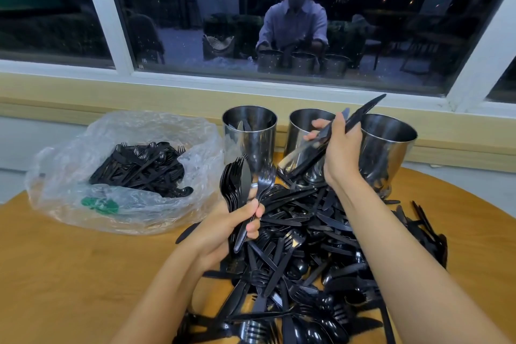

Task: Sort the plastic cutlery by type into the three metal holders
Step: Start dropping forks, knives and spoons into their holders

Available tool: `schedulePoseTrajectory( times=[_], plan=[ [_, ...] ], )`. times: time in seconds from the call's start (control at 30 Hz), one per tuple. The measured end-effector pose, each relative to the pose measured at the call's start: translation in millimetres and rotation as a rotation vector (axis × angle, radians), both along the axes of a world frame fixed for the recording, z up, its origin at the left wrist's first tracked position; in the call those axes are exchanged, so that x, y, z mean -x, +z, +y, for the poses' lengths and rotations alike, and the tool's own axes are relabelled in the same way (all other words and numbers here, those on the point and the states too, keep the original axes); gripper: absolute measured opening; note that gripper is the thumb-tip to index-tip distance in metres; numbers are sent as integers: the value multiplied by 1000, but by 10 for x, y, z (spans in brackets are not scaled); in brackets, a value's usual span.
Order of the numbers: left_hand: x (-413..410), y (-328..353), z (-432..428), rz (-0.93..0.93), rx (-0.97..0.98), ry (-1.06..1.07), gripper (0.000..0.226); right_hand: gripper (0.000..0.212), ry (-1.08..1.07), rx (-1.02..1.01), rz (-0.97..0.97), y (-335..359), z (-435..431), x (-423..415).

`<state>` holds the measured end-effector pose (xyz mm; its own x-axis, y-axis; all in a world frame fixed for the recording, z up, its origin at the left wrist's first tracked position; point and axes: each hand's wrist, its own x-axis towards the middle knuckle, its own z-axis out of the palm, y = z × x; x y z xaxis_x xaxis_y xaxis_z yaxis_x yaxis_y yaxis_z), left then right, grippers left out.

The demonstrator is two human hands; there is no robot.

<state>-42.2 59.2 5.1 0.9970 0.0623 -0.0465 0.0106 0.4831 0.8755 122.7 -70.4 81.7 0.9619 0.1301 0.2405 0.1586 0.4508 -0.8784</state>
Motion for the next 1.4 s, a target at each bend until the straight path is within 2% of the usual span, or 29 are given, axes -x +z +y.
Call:
schedulePoseTrajectory(
  times=[0.07, 0.2, 0.27, 0.37, 0.43, 0.53, 0.6, 0.67, 0.7, 0.77, 0.83, 0.93, 1.03, 1.17, 1.27, 1.4],
  plan=[
    [-9, -19, 7, 9, -25, 28, 4, 10, 37, 27, -15, 47, -54, 33],
    [-50, -55, -44, 15, -194, 95, 3, 11, 334, 592, -74, 37, -10, 278],
    [-76, -85, -56, 14, -297, 101, 11, 11, 434, 850, -137, 1, 77, 391],
    [-93, -105, -53, 32, -421, 98, 31, 18, 530, 1031, -155, -68, 159, 461],
    [-97, -105, -42, 40, -429, 116, 33, 19, 525, 980, -118, -123, 170, 478],
    [-84, -102, -7, 50, -444, 127, 36, 22, 352, 677, -15, -155, 143, 481],
    [-66, -110, -3, 60, -431, 126, 24, 20, 206, 528, 18, -120, 89, 414],
    [-42, -125, -15, 83, -369, 143, 11, 8, 130, 430, 34, -53, 21, 345],
    [-23, -125, -26, 101, -341, 161, 20, 8, 104, 413, 38, -24, -20, 328],
    [17, -119, -47, 115, -303, 186, 34, 27, 50, 436, 38, -16, -123, 332],
    [73, -83, -102, 109, -291, 196, 39, 22, 21, 414, 24, -22, -250, 381],
    [164, -29, -236, 93, -283, 206, 40, 15, 161, 249, 116, -76, -529, 517],
    [297, 28, -461, 93, -270, 205, 41, 33, 261, 370, 160, -204, -877, 806],
    [473, 34, -828, 98, -273, 197, 31, 46, 82, 458, 139, -530, -1224, 1267],
    [558, -1, -1075, 115, -266, 158, 23, 50, -43, 384, 42, -644, -1407, 1520],
    [586, -33, -1314, 121, -256, 121, 5, 53, -75, 351, -40, -846, -1509, 1749]
  ],
)
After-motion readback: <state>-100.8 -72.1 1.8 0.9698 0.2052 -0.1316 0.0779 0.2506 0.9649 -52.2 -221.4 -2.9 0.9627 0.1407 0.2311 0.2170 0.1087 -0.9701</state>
